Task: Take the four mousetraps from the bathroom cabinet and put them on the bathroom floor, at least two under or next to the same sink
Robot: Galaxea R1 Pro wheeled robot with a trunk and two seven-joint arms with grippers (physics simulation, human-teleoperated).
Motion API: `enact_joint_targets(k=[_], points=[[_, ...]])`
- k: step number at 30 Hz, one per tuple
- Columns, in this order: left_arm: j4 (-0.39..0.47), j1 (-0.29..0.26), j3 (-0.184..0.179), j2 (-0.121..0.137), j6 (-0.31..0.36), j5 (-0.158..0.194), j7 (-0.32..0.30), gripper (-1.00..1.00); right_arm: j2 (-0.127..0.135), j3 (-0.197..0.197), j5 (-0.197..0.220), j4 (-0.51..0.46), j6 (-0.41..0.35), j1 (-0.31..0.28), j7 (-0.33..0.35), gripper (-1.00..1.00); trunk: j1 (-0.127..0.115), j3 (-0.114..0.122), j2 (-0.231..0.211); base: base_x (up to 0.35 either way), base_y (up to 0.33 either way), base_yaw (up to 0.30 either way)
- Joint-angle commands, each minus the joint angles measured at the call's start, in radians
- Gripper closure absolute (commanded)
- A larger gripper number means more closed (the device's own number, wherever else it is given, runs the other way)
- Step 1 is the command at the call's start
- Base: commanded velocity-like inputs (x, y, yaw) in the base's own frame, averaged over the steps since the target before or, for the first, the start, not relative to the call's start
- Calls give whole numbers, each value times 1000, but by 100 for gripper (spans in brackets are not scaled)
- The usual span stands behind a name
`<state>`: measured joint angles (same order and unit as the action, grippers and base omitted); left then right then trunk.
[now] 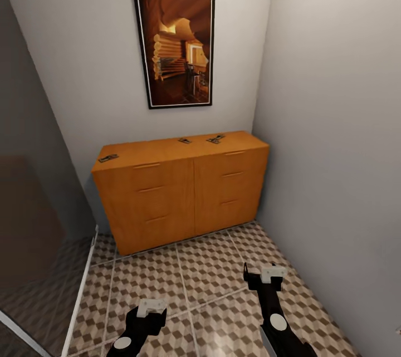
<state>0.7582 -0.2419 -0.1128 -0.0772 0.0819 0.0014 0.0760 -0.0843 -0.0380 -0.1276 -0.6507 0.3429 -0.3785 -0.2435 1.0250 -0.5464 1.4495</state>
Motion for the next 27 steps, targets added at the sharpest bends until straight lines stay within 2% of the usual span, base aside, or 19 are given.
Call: enact_joint_targets(k=[1,27], points=[[1,0,-4,0,6,0,7,-100,0,-2,-10,0,-1,0,-10,-100,0,-1,1,43,-126,287],[0,0,-4,-1,6,0,7,-100,1,-2,-10,0,-1,0,-10,-100,0,-1,1,113,-259,287]])
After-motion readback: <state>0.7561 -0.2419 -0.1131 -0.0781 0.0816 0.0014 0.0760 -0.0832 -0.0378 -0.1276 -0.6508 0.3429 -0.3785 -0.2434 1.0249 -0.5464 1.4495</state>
